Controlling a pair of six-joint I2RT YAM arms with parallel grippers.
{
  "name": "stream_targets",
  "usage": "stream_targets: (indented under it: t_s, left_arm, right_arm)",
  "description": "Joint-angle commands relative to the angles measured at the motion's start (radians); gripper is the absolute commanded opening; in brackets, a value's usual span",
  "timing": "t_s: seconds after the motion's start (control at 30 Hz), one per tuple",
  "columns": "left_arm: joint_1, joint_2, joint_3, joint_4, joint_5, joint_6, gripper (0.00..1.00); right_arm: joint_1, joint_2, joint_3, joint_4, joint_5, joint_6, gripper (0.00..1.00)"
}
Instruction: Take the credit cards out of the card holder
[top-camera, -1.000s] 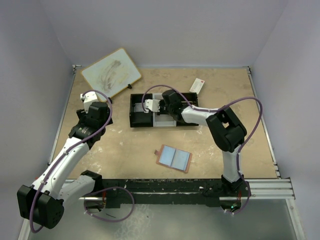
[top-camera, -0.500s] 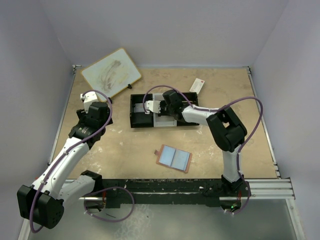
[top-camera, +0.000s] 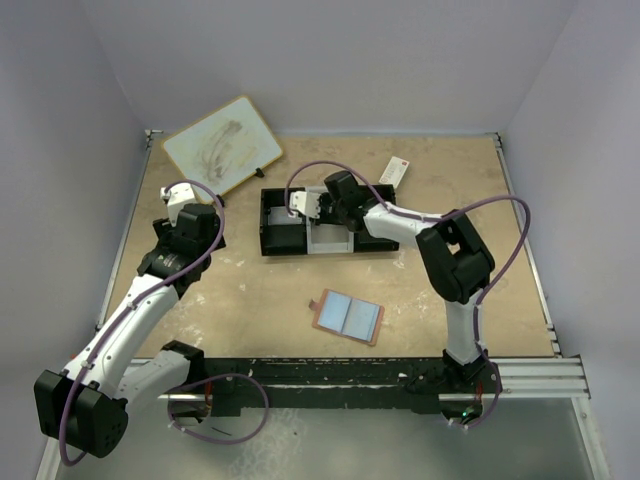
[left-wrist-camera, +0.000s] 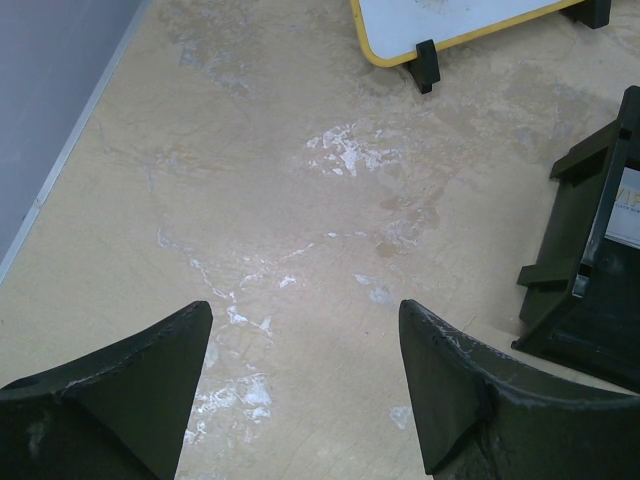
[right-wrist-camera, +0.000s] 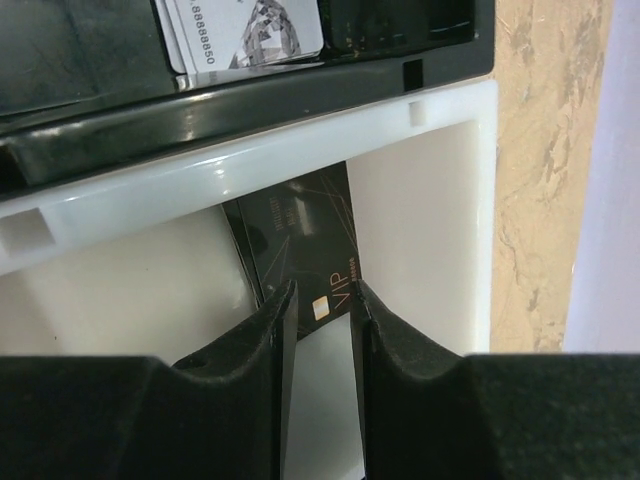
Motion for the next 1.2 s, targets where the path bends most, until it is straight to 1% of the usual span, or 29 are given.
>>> stream_targets:
  t_s: [0.0,0.07,0.13,0.2,0.23,0.3,0.33,0.37,0.4,0.47,0.6,0.7,0.8,0.83,0.93,1.03,1.17]
  left_arm:
    - [0.001,-0.004,0.011,0.023,-0.005,0.018,0.73]
    - [0.001,-0.004,0.011,0.021,-0.001,0.018,0.73]
    - [0.0,-0.006,0.013,0.022,0.004,0.02,0.73]
    - [0.001,-0.01,0.011,0.022,0.011,0.02,0.74]
    - [0.001,-0.012,0.011,0.024,0.016,0.021,0.74]
    - [0.001,-0.014,0.008,0.028,0.029,0.024,0.74]
    - [0.001,-0.015,0.008,0.031,0.036,0.024,0.74]
    - [0.0,-0.013,0.008,0.031,0.045,0.025,0.74]
    - [0.001,-0.013,0.008,0.033,0.053,0.026,0.74]
    - [0.001,-0.01,0.009,0.033,0.071,0.024,0.74]
    - [0.001,-0.02,0.008,0.039,0.111,0.013,0.74]
    - [0.001,-0.032,0.003,0.044,0.147,0.002,0.75]
    - [0.0,-0.033,0.0,0.051,0.202,-0.009,0.77]
    - [0.001,-0.031,0.002,0.048,0.224,-0.019,0.77]
    - [0.0,-0.04,-0.017,0.053,0.354,-0.065,0.77]
    - [0.0,-0.054,-0.048,0.072,0.524,-0.14,0.77]
    - [-0.011,-0.074,-0.108,0.132,0.727,-0.228,0.77]
  right_arm:
    - [-0.006,-0.072,0.06,-0.016,-0.017,0.075,0.31]
    - [-0.007,-0.127,0.063,0.005,-0.021,0.141,0.32]
    - [-0.007,-0.217,0.035,0.053,-0.016,0.235,0.33]
    - [-0.007,-0.33,-0.03,0.121,0.016,0.379,0.36]
    - [-0.006,-0.394,-0.076,0.16,0.048,0.482,0.37]
    - [-0.007,-0.513,-0.176,0.203,0.178,0.73,0.52]
    - [-0.008,-0.564,-0.215,0.185,0.258,0.885,0.61]
    - [-0.009,-0.614,-0.253,0.137,0.31,1.026,0.73]
    - [-0.012,-0.655,-0.286,0.079,0.315,1.138,0.77]
    - [-0.016,-0.716,-0.336,-0.052,0.277,1.289,0.78]
    - [-0.016,-0.813,-0.471,-0.185,0.17,1.517,0.77]
    - [-0.016,-0.911,-0.592,-0.207,0.117,1.655,0.71]
    - [-0.016,-0.99,-0.69,-0.133,0.058,1.714,0.7]
    - [-0.016,-1.005,-0.709,-0.132,0.033,1.746,0.69]
    - [-0.014,-1.021,-0.735,-0.171,0.0,1.836,0.67]
    - [-0.004,-1.026,-0.751,-0.199,-0.027,1.858,0.65]
    - [0.03,-1.041,-0.779,-0.253,-0.003,1.912,0.62]
